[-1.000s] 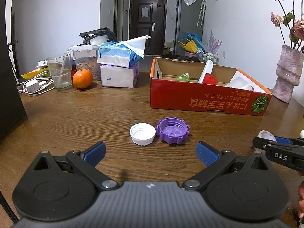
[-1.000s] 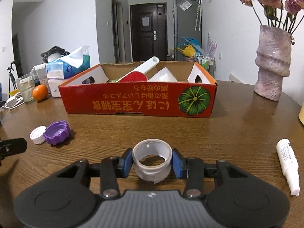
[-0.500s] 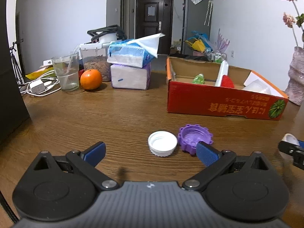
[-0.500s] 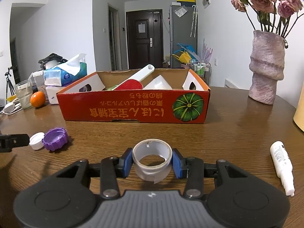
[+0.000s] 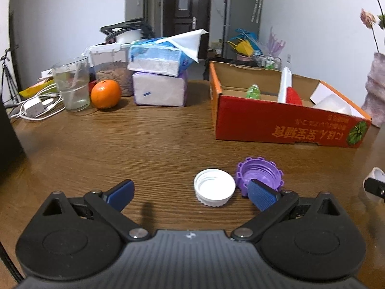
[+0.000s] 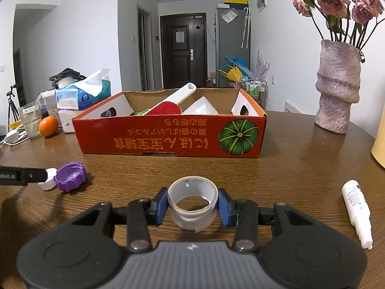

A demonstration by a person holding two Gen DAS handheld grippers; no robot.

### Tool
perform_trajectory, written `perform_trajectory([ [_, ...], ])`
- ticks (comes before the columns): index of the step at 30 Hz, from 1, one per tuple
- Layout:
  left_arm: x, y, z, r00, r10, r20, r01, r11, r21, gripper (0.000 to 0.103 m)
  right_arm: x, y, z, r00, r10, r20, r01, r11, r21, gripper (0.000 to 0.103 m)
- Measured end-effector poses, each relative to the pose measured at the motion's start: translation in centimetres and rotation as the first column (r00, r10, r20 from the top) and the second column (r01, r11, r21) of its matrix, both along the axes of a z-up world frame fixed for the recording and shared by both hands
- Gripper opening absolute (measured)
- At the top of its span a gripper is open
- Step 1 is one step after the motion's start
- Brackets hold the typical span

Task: Organize rigid objects
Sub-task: 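Grasp the white tape roll with the right gripper while the left gripper grasps the white cap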

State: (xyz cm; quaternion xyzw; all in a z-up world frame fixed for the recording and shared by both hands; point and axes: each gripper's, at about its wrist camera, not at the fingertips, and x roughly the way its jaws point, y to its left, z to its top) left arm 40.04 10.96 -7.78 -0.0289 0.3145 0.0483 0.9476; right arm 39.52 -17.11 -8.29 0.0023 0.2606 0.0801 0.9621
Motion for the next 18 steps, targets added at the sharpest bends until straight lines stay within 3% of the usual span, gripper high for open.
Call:
perform_trajectory([
  [11,1.4,-0.6,-0.7,0.998,-0.043,-0.036,0.043,0.999,0.006,0.076,-0.1,0.1,0.0,1.000,0.001,0.003,-0.001,1.000,-0.003,0.042],
  [15,1.8,-0.5,-0.8,0.997,-0.066,-0.037,0.066,0.998,-0.009,0.061,0.0,0.1,0.0,1.000,0.002,0.001,-0.002,1.000,-0.003,0.042],
  [17,2.0,-0.4,-0.8,0.996,-0.079,-0.042,0.078,0.997,-0.024,0.044,0.0,0.1,0.0,1.000,0.003,0.000,-0.003,1.000,-0.003,0.042],
  [18,2.0,-0.4,-0.9,0.995,-0.084,-0.045,0.082,0.996,-0.029,0.042,0.0,0.1,0.0,1.000,0.003,0.000,-0.003,1.000,-0.003,0.042],
])
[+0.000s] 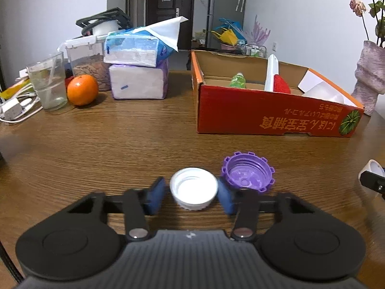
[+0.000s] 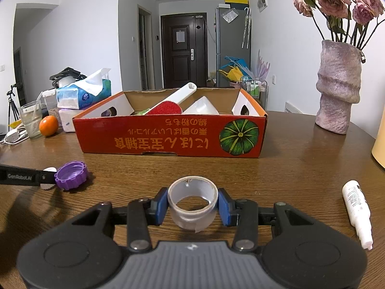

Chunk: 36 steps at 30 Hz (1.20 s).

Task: Organize rigid objects
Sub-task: 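Grasp the white tape roll with the right gripper while the left gripper grasps the white cap, then carry the white cap and tape roll over the cardboard box with both grippers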

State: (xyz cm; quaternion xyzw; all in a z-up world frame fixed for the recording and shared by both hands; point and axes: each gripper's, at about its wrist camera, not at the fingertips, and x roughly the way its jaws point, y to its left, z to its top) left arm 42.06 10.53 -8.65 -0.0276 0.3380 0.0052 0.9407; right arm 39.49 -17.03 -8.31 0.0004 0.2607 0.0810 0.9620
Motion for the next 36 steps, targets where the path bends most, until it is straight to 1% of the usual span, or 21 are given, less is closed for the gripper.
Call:
perform_trajectory([
  [10,-0.6,0.0,0.5,0.999,0.003,0.032,-0.004,1.000,0.010,0.041,0.0,0.0,0.0,1.000,-0.001,0.002,0.001,1.000,0.001,0.042],
  [19,-1.9,0.4,1.4,0.996,0.049,0.078,-0.050,0.999,0.017,0.041,-0.5,-0.1,0.2,0.999,-0.003,0.033,0.003,1.000,0.007,0.042],
  [23,-2.8,0.4,1.9,0.994,0.059,0.093,-0.060,0.998,0.001,0.041,-0.8,-0.3,0.5,0.999,-0.001,0.047,0.001,1.000,0.014,0.042],
  [31,-4.8,-1.2,2.9,0.990,0.045,0.134,-0.046,0.999,0.002,0.041,-1.8,-0.4,1.4,0.997,0.011,0.079,-0.014,0.999,0.032,0.042],
  [36,-5.9,-2.5,3.5,0.988,0.021,0.153,-0.019,1.000,-0.015,0.041,-2.5,-0.3,1.9,0.995,0.022,0.099,-0.026,0.999,0.037,0.042],
])
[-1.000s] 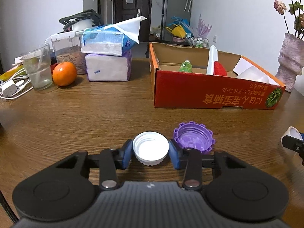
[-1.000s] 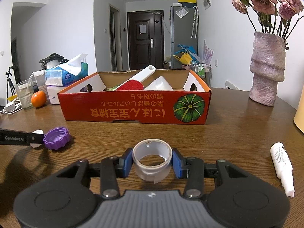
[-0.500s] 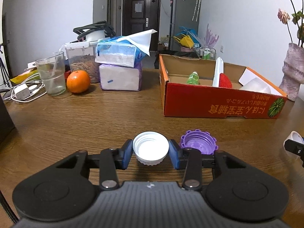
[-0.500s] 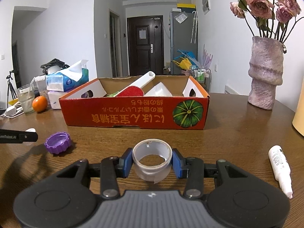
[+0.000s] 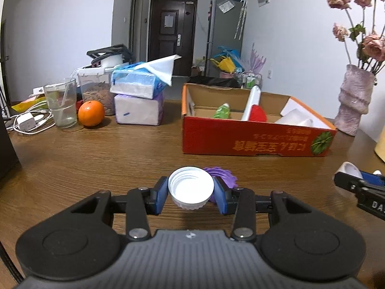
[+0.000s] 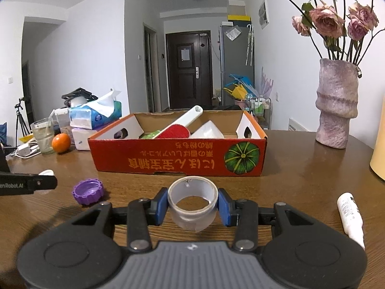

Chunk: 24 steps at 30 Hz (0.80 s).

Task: Organize rigid objects
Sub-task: 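Carry the white cap and tape roll over the cardboard box with both grippers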

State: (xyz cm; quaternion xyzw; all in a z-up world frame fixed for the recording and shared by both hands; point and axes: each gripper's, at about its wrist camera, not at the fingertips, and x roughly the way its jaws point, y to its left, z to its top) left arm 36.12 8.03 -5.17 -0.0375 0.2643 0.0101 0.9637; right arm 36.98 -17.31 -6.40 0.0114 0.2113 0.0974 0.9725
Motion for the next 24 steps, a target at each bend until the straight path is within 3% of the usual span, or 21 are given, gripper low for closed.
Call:
perform_trajectory([
  [15,-0.1,-4.2,1.8,0.998,-0.057,0.033,0.058,0.998,-0.023,0.041,-0.9,-0.6,2.0,0.998,0.001,0.062,-0.002,1.000,0.017,0.042],
  [24,1.6,-4.9,3.0,0.997,-0.040,0.069,0.043,0.998,-0.049,0.041,0.1,-0.7,3.3,0.995,-0.003,0.103,0.000,1.000,0.024,0.042],
])
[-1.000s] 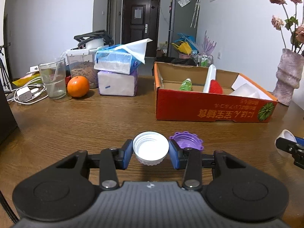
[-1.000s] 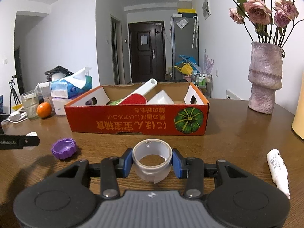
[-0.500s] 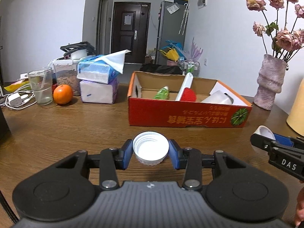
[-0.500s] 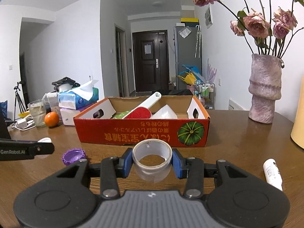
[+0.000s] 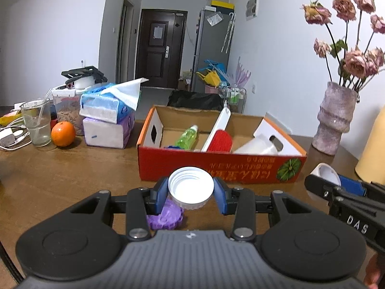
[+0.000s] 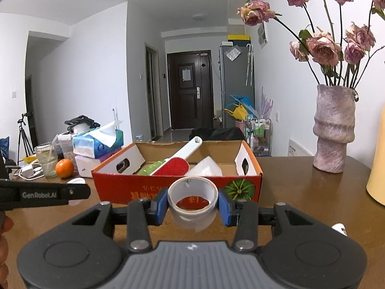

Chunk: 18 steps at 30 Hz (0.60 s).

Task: Organize rigid objects
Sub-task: 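Carry the white cap and tape roll over the cardboard box with both grippers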

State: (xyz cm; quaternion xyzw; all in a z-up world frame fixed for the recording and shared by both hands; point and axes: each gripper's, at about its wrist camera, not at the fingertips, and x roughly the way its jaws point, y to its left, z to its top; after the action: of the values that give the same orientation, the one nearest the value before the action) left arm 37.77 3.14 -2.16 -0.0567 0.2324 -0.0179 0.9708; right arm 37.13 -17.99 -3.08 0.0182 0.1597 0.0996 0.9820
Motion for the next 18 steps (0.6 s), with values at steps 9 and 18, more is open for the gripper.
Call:
perform_trajectory([
  [9,2.0,-0.9,0.6,0.999,0.011,0.030,-0.012,1.000,0.012,0.042,2.0,-0.2,0.7,1.000,-0.009,0.009,0.009,1.000,0.009,0.042],
  [18,4.7,-1.3,1.0,0.999,0.022,0.048,-0.022,1.000,0.005,0.041,4.5,0.1,0.8,1.000,-0.014,0.010,0.014,1.000,0.006,0.042],
])
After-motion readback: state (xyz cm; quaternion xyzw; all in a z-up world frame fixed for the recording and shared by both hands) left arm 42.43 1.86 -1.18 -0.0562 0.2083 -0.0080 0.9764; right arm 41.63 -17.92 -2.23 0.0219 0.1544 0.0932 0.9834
